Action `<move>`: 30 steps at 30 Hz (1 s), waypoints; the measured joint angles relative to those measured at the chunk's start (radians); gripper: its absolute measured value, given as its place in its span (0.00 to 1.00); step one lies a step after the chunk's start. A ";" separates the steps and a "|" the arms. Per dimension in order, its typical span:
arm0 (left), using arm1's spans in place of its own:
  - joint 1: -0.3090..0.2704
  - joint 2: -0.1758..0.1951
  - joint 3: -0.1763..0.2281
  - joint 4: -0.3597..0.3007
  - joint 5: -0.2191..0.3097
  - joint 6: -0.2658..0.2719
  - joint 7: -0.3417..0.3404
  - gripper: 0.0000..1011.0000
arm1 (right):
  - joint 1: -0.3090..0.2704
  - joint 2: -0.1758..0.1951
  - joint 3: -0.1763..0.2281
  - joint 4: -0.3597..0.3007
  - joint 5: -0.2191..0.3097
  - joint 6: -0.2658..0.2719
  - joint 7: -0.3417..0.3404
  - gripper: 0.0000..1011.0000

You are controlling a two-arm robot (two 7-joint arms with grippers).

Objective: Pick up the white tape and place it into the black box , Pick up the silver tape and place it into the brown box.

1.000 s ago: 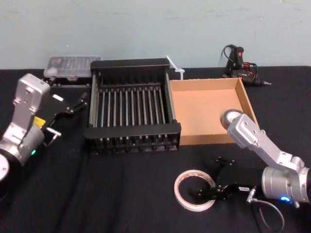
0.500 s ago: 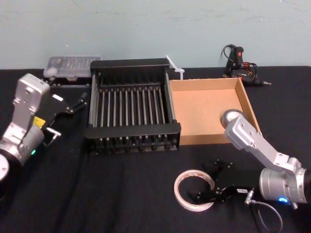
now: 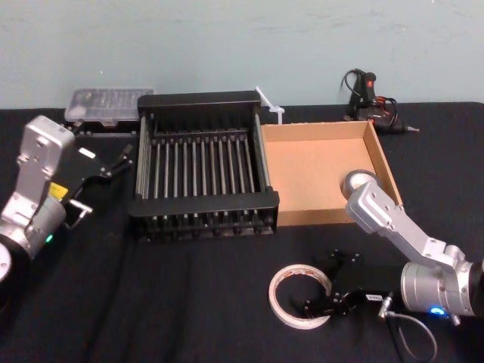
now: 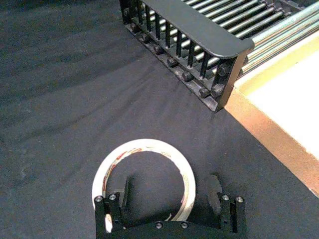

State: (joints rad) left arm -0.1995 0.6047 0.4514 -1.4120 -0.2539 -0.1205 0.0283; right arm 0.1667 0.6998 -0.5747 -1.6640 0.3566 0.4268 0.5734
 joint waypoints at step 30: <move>0.000 0.000 0.000 0.000 0.000 0.000 0.000 0.99 | 0.000 -0.001 -0.002 0.001 0.002 0.002 -0.003 0.94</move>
State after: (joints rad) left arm -0.1995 0.6047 0.4514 -1.4120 -0.2539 -0.1205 0.0283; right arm 0.1667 0.6988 -0.5769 -1.6626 0.3589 0.4292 0.5705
